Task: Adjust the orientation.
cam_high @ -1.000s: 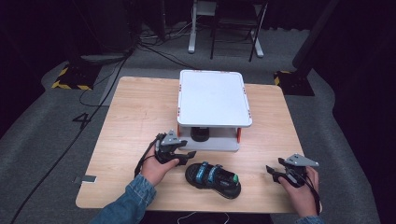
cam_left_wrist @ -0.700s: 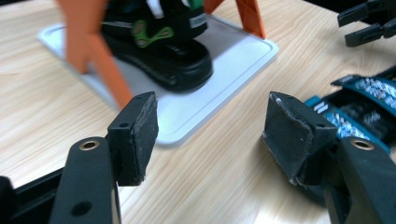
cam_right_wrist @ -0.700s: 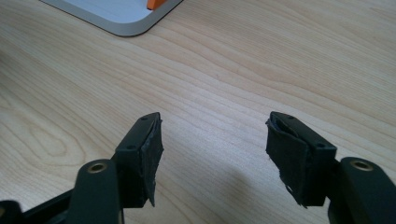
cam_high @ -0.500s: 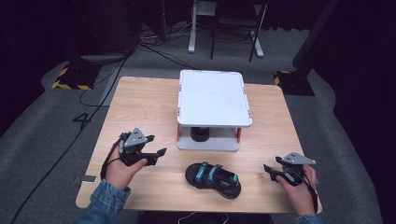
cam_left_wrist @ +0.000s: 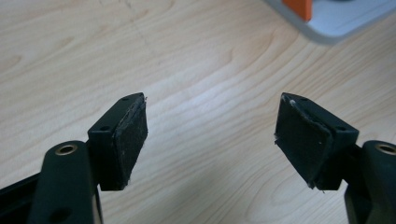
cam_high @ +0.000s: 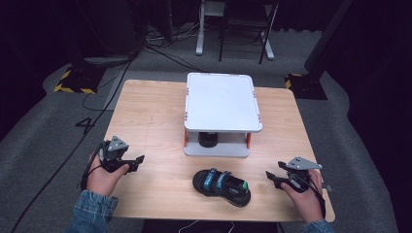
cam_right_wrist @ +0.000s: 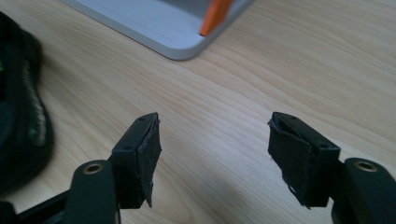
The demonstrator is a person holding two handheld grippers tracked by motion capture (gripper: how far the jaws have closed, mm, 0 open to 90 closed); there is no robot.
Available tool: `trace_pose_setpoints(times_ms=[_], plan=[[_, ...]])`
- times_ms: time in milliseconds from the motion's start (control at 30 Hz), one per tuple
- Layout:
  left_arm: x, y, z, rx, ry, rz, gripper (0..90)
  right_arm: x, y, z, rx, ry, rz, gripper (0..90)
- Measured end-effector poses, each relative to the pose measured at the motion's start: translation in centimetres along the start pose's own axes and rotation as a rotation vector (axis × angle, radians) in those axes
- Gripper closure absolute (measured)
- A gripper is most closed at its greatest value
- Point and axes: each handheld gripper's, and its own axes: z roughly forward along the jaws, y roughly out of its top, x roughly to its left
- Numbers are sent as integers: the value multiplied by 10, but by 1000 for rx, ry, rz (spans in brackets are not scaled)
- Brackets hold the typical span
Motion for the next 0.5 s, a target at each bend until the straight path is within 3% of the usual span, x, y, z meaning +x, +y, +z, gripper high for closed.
trace_pose_setpoints(times_ms=[67,267,433,467,500], plan=[[2,-7,5,23,14,-12,253,7,10,0,-8,26,-20,304],[6,-16,9,30,-11,-45,236,17,20,0,-21,66,-26,249],[6,-17,11,40,-1,-43,233,27,34,0,-53,119,-8,256],[5,-16,12,43,-2,-39,234,37,45,-3,-69,147,-28,262],[5,-16,12,43,-2,-39,234,37,45,-3,-69,147,-28,262]])
